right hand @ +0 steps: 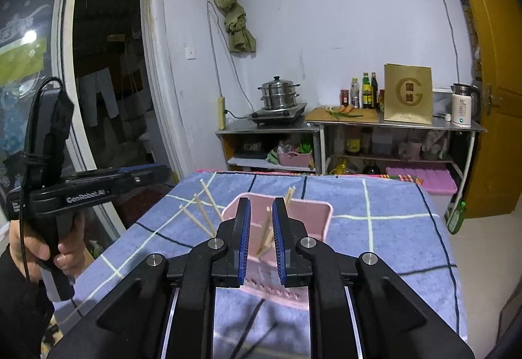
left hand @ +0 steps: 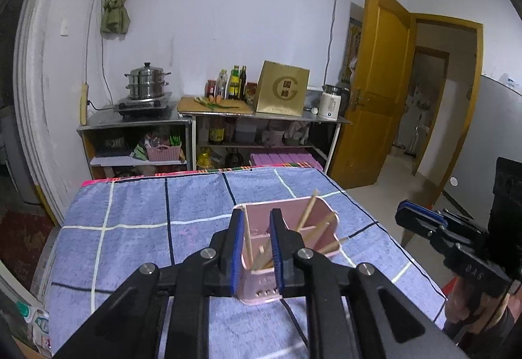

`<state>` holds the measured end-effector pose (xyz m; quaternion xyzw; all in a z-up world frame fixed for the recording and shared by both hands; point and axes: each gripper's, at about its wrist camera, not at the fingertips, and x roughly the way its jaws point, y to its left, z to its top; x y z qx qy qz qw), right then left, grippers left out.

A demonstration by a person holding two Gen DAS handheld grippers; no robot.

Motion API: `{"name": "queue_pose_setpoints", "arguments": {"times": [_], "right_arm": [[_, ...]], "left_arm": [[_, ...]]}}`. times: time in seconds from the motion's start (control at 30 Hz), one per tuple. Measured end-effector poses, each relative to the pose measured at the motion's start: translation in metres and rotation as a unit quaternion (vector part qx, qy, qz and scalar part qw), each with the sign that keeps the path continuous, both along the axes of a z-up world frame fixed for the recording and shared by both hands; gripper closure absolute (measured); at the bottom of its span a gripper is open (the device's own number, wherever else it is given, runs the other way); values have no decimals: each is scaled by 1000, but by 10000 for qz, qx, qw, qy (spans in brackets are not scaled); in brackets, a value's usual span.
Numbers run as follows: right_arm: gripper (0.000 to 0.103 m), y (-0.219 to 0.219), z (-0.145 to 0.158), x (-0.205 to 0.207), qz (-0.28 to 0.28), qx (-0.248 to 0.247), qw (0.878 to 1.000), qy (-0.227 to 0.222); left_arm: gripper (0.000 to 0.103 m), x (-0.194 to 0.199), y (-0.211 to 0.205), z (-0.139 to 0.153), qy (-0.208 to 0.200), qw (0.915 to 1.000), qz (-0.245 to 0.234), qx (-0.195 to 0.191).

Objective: Organize utensils
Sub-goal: 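Lower the chopsticks into the basket and open both tools, then move both open tools back toward the remaining dark chopsticks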

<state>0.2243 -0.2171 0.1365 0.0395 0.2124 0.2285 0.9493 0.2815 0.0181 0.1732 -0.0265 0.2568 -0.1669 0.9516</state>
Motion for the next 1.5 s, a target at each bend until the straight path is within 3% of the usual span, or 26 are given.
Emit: {"name": "queue_pose_setpoints", "arguments": {"times": [0.17,0.37,0.73,1.07,1.5], "right_arm": [[88,-14,-9,-29,-95,13,9999,69],[88,-26,-29,-61,-201,-28,9996,214],[87,-37,-63,-89,-318,-193,9976,590],[87,-45,-84,-86,-508,-292,9941,912],[87,-50,-132,-41,-797,-637,9766,1894]], "left_arm": [[83,-41,2,-10,-63,9999,-44,-67],[82,-82,-6,-41,79,9998,-198,-67],[82,-111,-30,-95,636,9972,-402,-47],[82,-100,-52,-116,985,9933,-595,125],[82,-37,-99,-161,1690,9800,-826,646]]}}
